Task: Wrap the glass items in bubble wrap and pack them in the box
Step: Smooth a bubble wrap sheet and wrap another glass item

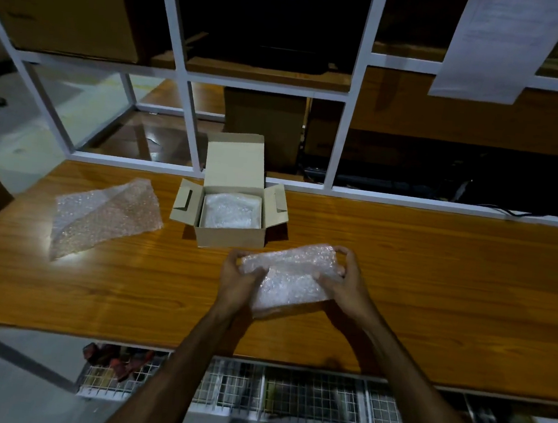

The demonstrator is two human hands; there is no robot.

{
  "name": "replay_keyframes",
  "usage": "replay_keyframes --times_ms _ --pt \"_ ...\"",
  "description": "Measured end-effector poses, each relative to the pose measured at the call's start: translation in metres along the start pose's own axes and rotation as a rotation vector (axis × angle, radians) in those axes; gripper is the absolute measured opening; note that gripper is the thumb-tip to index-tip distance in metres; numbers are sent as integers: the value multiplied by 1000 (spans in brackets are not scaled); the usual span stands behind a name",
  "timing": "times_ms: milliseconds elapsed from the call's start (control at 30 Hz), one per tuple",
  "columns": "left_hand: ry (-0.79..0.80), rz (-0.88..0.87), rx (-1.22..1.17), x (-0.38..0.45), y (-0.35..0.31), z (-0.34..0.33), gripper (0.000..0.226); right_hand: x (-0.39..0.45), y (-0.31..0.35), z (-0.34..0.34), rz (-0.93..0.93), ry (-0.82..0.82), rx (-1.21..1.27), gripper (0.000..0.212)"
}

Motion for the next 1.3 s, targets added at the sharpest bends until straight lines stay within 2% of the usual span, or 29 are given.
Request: replay_keyframes --times_ms 100,233,300,367,433,533,633,800,900,1000,1167,1300 --pt "-35 -112 -24 1 -7 4 48 -12 14 -5 39 -103 116 51" --pt "217 -225 9 -9 -10 -5 64 -20 21 -11 10 -223 142 44" --pt "303 -233 29 -13 -11 -6 58 -20 20 -14 -22 -227 188 46" --pt "336 -197 69 -9 -8 -2 41 -20 21 -15 -36 -229 173 46" --pt "326 -136 75 -5 -4 6 33 -20 22 -18 -45 -224 163 44" --pt "286 27 -58 0 2 17 46 -21 26 -25 -43 -191 179 41" --pt "270 62 -79 6 -2 26 49 -19 30 -29 -21 -161 104 23" --pt "263 69 -23 19 -18 40 54 -14 47 -43 -10 95 -23 34" --pt "274 45 7 26 -26 46 60 -9 59 -51 9 168 -138 58" --pt "276 -8 65 33 -31 51 60 -5 66 -57 11 149 -152 63" --pt "224 -130 161 47 -32 64 44 1 74 -68 24 92 -134 50" --pt "185 -258 217 56 -36 81 23 12 81 -78 31 64 -224 30"
Point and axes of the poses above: each hand's wrist, its own x-axis towards the middle knuckle, its own z-axis out of the back of the hand, y = z × x, the point moved 6 cm from there along x, towards the middle knuckle, and after that the axes turned 14 degrees about -x, right-handed, at the moved point
